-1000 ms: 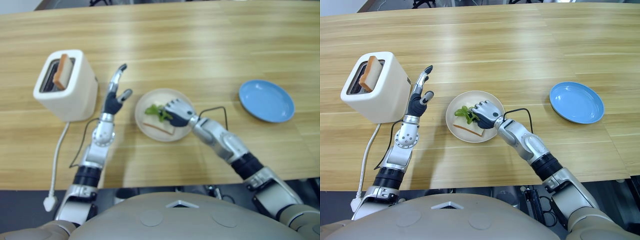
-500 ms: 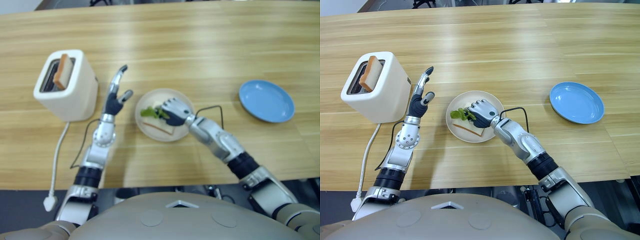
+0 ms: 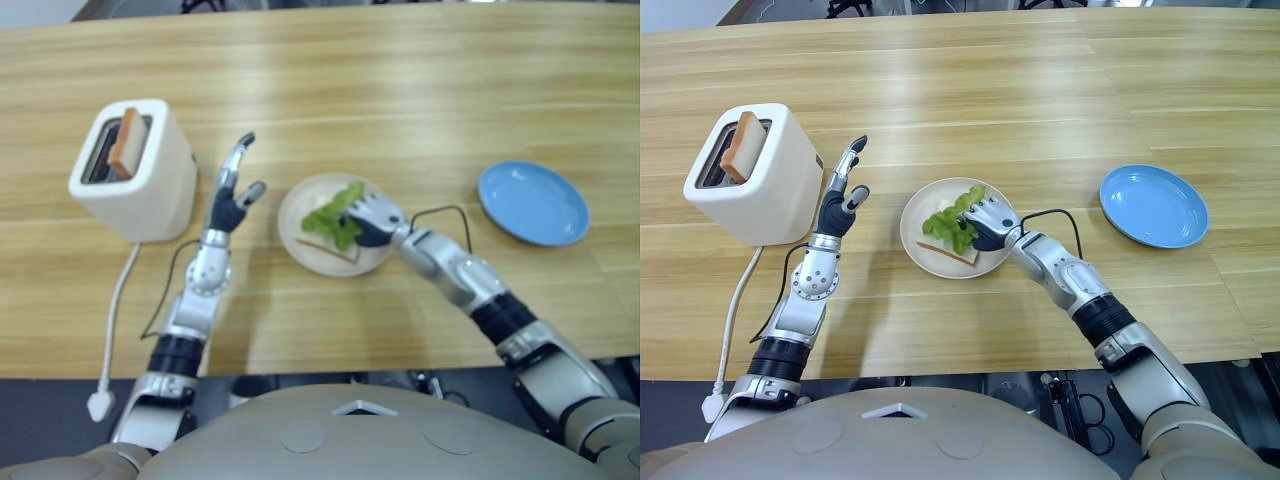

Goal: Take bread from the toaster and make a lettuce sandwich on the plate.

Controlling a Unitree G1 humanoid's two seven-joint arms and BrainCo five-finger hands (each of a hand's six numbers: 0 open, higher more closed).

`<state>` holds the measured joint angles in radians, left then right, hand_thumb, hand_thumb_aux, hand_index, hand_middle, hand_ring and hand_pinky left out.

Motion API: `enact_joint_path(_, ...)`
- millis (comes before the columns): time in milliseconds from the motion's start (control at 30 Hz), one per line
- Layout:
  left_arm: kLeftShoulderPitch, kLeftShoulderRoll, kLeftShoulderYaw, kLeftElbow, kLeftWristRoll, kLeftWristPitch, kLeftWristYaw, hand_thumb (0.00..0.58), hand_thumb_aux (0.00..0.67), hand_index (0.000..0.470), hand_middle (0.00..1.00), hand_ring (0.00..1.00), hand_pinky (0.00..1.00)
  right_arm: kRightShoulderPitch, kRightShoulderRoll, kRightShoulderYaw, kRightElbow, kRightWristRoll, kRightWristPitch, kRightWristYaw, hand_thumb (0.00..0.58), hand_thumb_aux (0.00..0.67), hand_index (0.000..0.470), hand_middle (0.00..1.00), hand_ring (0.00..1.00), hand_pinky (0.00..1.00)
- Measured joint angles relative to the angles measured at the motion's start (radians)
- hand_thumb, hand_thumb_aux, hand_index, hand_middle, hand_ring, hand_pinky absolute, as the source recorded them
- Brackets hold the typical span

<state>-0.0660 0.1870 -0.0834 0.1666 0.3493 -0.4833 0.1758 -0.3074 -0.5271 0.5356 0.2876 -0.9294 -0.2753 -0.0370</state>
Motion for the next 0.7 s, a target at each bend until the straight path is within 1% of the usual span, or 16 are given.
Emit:
enact_joint_path(100, 0.001, 0.000, 0.000, 0.000, 0.000, 0.000, -0.001, 0.000, 0.000, 0.000, 0.00, 0.00, 0.00, 0.032, -0.014, -0.016, -0.047, 0.029, 0.000, 0.035, 0.000, 0.000, 0.000, 0.78, 0.78, 0.78)
enact_joint_path(200, 0.003, 0.000, 0.000, 0.000, 0.000, 0.000, -0.001, 0.000, 0.000, 0.000, 0.00, 0.00, 0.00, 0.081, -0.063, -0.044, -0.142, 0.071, -0.002, 0.104, 0.000, 0.000, 0.000, 0.78, 0.78, 0.78)
enact_joint_path(267, 0.005, 0.000, 0.002, -0.001, -0.001, 0.000, -0.001, 0.000, 0.000, 0.000, 0.00, 0.00, 0.00, 0.117, -0.106, -0.078, -0.225, 0.100, 0.000, 0.147, 0.000, 0.000, 0.000, 0.78, 0.78, 0.78)
enact_joint_path(433, 0.009, 0.001, 0.002, -0.004, -0.001, 0.001, -0.002, 0.000, 0.000, 0.000, 0.00, 0.00, 0.00, 0.213, -0.234, -0.218, -0.400, 0.197, 0.028, 0.277, 0.000, 0.000, 0.000, 0.72, 0.72, 0.72)
enact_joint_path(467, 0.010, 0.001, 0.003, -0.004, -0.001, 0.001, -0.002, 0.000, 0.000, 0.000, 0.00, 0.00, 0.00, 0.242, -0.258, -0.253, -0.441, 0.241, 0.033, 0.314, 0.000, 0.000, 0.000, 0.64, 0.64, 0.64)
enact_joint_path(500, 0.011, 0.001, 0.003, -0.006, -0.001, 0.001, -0.002, 0.000, 0.000, 0.000, 0.00, 0.00, 0.00, 0.270, -0.277, -0.286, -0.482, 0.285, 0.039, 0.347, 0.000, 0.000, 0.000, 0.59, 0.59, 0.59)
enact_joint_path(533, 0.010, 0.001, 0.002, -0.008, -0.001, 0.002, -0.002, 0.000, 0.000, 0.000, 0.00, 0.00, 0.00, 0.304, -0.296, -0.322, -0.531, 0.339, 0.044, 0.385, 0.000, 0.000, 0.000, 0.59, 0.59, 0.59)
enact_joint_path(567, 0.010, 0.001, 0.002, -0.010, -0.001, 0.002, -0.002, 0.000, 0.000, 0.000, 0.00, 0.00, 0.00, 0.328, -0.309, -0.352, -0.571, 0.385, 0.045, 0.409, 0.000, 0.000, 0.000, 0.47, 0.47, 0.47)
enact_joint_path(633, 0.009, 0.000, 0.002, -0.016, 0.000, 0.003, -0.003, 0.000, 0.000, 0.000, 0.00, 0.00, 0.00, 0.366, -0.315, -0.434, -0.651, 0.502, 0.058, 0.456, 0.000, 0.000, 0.000, 0.45, 0.45, 0.45)
enact_joint_path(700, 0.011, 0.001, 0.002, -0.032, 0.003, 0.007, -0.003, 0.000, 0.000, 0.000, 0.00, 0.00, 0.00, 0.375, -0.313, -0.533, -0.713, 0.605, 0.068, 0.472, 0.000, 0.000, 0.000, 0.42, 0.42, 0.42)
